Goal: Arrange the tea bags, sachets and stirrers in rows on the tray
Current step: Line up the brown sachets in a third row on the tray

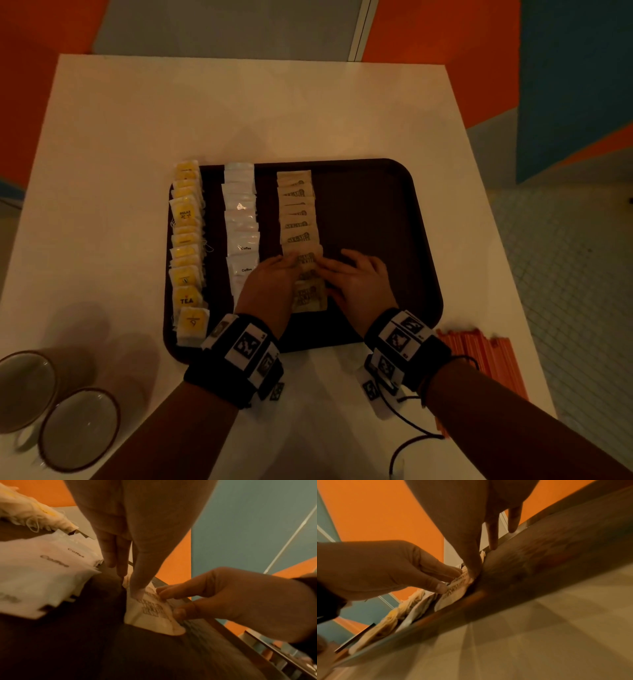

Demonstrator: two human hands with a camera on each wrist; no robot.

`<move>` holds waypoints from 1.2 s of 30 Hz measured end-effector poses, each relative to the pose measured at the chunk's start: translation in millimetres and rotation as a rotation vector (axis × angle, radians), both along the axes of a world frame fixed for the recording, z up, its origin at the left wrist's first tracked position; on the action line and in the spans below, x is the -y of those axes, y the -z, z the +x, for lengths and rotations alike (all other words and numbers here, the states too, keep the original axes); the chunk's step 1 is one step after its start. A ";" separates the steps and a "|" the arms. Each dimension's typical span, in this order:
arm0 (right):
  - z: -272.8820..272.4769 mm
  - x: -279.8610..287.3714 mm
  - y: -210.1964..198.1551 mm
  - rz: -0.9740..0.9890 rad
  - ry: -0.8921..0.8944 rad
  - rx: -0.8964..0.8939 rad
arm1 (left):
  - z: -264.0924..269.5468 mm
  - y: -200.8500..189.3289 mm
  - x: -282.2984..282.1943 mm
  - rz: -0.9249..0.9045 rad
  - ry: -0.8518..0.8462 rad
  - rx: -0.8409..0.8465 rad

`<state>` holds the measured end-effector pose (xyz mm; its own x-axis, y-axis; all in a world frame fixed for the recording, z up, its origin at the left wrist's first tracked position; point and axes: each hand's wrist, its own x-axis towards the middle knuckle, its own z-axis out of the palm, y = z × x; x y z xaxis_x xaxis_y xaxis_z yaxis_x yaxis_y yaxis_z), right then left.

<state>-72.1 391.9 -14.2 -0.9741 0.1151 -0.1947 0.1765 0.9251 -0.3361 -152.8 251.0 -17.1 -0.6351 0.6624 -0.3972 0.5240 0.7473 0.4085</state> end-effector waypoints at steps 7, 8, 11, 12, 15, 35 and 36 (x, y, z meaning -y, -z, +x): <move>-6.8 0.9 1.7 0.010 0.026 0.063 | 3.4 -2.6 -0.1 0.029 -0.041 -0.012; -7.4 0.4 1.6 -0.005 0.026 0.061 | 3.1 -3.2 -0.1 0.032 -0.044 -0.017; -6.0 -1.6 0.2 -0.015 0.014 0.064 | 0.9 -6.1 -0.4 0.038 -0.038 -0.006; -5.3 -2.4 -0.3 -0.023 0.014 0.072 | -0.2 -7.9 0.2 0.058 -0.045 0.006; -3.8 -6.8 -3.1 -0.096 0.027 0.098 | -4.8 -14.2 3.4 0.175 -0.191 0.083; -19.1 -2.9 -7.6 -0.465 0.345 0.159 | -13.8 -28.4 1.8 0.224 -0.439 0.233; -17.4 -3.7 -8.4 -0.468 0.351 0.169 | -11.1 -31.0 2.0 0.218 -0.450 0.232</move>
